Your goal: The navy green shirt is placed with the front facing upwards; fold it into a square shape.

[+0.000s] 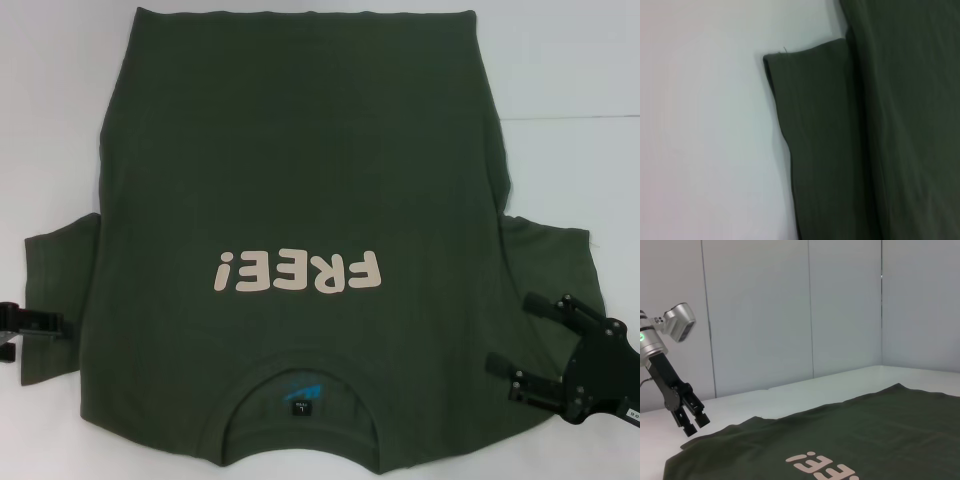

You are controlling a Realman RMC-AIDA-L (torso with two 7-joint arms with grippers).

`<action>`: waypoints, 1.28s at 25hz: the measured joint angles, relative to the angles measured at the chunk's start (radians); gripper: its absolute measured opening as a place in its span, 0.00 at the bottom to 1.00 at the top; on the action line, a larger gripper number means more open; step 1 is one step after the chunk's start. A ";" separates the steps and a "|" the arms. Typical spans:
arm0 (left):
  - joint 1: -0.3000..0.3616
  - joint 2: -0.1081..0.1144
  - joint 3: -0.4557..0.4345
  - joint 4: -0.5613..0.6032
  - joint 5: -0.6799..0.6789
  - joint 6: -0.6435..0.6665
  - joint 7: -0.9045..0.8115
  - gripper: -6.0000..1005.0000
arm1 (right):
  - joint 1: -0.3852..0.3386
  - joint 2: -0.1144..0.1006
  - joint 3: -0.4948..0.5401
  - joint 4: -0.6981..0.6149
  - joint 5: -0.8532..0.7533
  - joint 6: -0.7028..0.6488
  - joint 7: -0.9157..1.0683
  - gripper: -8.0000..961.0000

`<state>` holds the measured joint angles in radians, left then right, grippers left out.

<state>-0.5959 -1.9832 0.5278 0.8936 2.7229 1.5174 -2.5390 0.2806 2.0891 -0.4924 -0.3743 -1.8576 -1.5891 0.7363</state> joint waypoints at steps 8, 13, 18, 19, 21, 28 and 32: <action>0.000 -0.007 0.015 -0.008 0.003 -0.021 -0.001 0.94 | 0.001 0.000 0.000 0.000 0.000 -0.001 0.000 0.96; -0.001 -0.007 0.020 -0.011 0.003 -0.023 -0.008 0.94 | -0.001 0.000 0.000 0.000 0.000 -0.002 0.000 0.96; -0.003 -0.008 0.022 -0.014 0.000 -0.023 -0.012 0.94 | -0.002 0.000 0.000 0.000 0.000 -0.002 0.000 0.96; -0.004 -0.008 0.022 -0.015 -0.002 -0.022 -0.016 0.94 | -0.002 0.000 0.000 0.000 0.000 -0.002 0.000 0.96; -0.004 -0.008 0.022 -0.015 -0.003 -0.022 -0.019 0.94 | -0.003 0.000 0.000 0.000 0.000 -0.002 0.000 0.96; -0.011 -0.011 0.021 -0.031 -0.006 -0.024 -0.024 0.94 | -0.003 0.000 0.000 0.000 0.000 0.000 0.000 0.96; -0.019 -0.011 0.021 -0.041 -0.001 -0.031 -0.024 0.94 | -0.003 0.000 0.000 0.000 0.000 0.000 0.000 0.96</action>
<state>-0.6149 -1.9945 0.5492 0.8529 2.7219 1.4867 -2.5632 0.2775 2.0892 -0.4924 -0.3743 -1.8576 -1.5887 0.7363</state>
